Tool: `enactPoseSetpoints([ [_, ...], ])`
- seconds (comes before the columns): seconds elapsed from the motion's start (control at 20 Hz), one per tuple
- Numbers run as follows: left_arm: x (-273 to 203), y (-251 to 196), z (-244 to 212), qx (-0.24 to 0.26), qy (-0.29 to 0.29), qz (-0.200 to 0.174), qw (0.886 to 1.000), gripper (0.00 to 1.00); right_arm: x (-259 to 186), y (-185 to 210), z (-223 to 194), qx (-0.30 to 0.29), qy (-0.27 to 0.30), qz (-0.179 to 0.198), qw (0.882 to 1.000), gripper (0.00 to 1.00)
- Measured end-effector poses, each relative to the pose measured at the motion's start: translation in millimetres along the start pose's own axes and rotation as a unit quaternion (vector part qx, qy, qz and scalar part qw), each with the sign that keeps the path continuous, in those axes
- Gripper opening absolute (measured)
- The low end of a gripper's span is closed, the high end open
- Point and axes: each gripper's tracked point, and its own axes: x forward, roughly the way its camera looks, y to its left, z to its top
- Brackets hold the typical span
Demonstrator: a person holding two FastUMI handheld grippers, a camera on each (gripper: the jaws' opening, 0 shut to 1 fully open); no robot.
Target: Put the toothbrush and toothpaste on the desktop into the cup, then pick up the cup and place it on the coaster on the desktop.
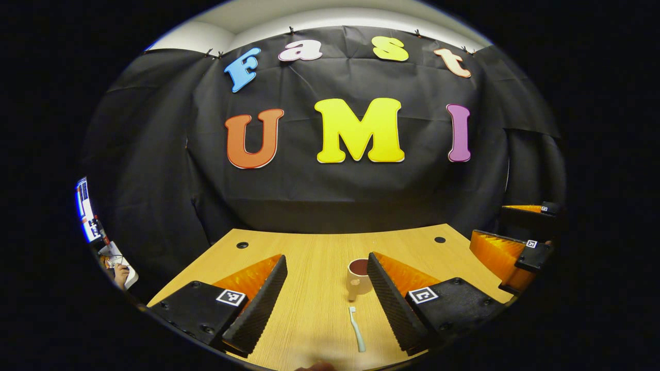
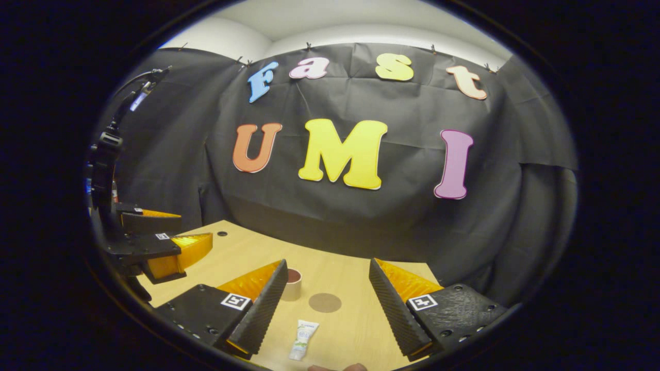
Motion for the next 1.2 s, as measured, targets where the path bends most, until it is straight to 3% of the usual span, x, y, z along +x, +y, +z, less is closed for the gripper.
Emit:
enactPoseSetpoints([
  [0.45, 9, -8, 0, 0.007, 0.002, -0.018, 1.0, 0.98, 15, 3, -8, -0.004, 0.016, 0.004, 1.0, 0.96],
  [0.8, 22, -9, -28, -0.016, 0.062, -0.026, 0.998, 0.98, 28, 5, -17, -0.003, 0.034, 0.008, 0.999, 0.95],
  [1.2, 38, -18, -86, -0.056, 0.178, -0.045, 0.981, 0.99, 49, 18, -84, 0.001, 0.168, 0.027, 0.985, 0.95],
])
